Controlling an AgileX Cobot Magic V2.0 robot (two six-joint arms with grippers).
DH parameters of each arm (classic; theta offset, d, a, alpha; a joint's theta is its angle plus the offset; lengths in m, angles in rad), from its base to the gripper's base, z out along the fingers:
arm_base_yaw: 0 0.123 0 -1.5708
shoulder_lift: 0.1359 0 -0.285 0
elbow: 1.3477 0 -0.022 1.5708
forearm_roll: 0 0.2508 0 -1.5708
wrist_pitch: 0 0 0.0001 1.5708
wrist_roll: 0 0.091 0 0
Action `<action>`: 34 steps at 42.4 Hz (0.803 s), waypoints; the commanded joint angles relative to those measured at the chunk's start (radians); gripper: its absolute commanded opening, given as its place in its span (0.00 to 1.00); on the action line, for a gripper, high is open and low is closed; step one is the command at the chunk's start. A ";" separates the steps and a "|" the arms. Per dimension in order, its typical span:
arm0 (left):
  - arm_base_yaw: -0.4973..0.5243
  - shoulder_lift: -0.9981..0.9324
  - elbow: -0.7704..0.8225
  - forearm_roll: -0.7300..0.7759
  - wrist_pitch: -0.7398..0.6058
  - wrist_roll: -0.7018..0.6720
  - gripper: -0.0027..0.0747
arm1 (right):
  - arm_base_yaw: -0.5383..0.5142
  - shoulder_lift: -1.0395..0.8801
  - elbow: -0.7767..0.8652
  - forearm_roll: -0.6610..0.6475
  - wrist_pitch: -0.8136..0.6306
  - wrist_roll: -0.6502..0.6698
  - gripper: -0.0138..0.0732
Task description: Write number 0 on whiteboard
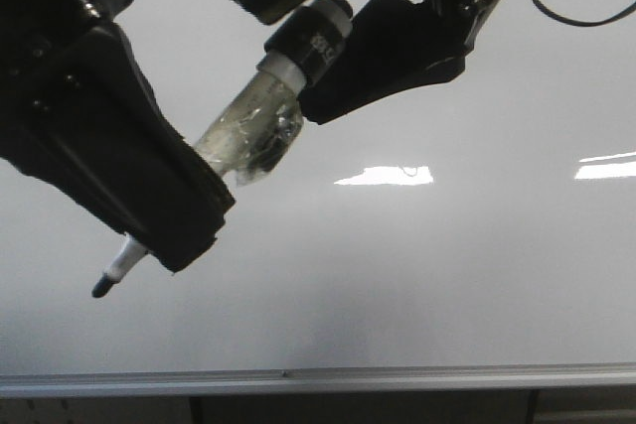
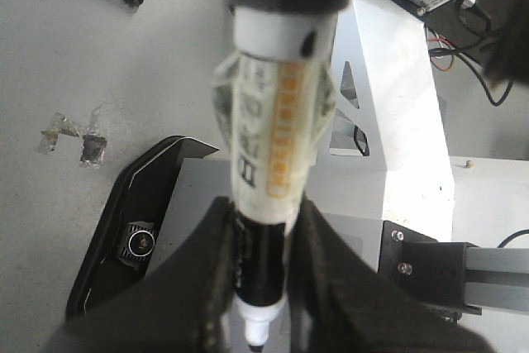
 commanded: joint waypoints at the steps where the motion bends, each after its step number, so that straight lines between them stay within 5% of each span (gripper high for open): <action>1: -0.008 -0.037 -0.030 -0.065 0.072 0.002 0.01 | 0.003 -0.033 -0.032 0.049 0.079 -0.017 0.87; 13: -0.008 -0.037 -0.030 -0.066 0.072 0.002 0.01 | 0.003 -0.033 -0.032 0.047 0.104 -0.017 0.41; 19: -0.008 -0.037 -0.030 -0.068 0.072 0.013 0.01 | 0.003 -0.033 -0.032 0.046 0.122 -0.017 0.07; 24: -0.008 -0.037 -0.030 -0.091 0.072 0.031 0.05 | 0.003 -0.033 -0.032 0.046 0.123 -0.017 0.08; 27: -0.008 -0.037 -0.030 -0.109 0.072 0.032 0.15 | 0.003 -0.033 -0.032 0.046 0.118 -0.018 0.08; 34: -0.008 -0.037 -0.030 -0.112 0.054 0.034 0.59 | -0.001 -0.054 -0.032 0.018 0.107 -0.018 0.08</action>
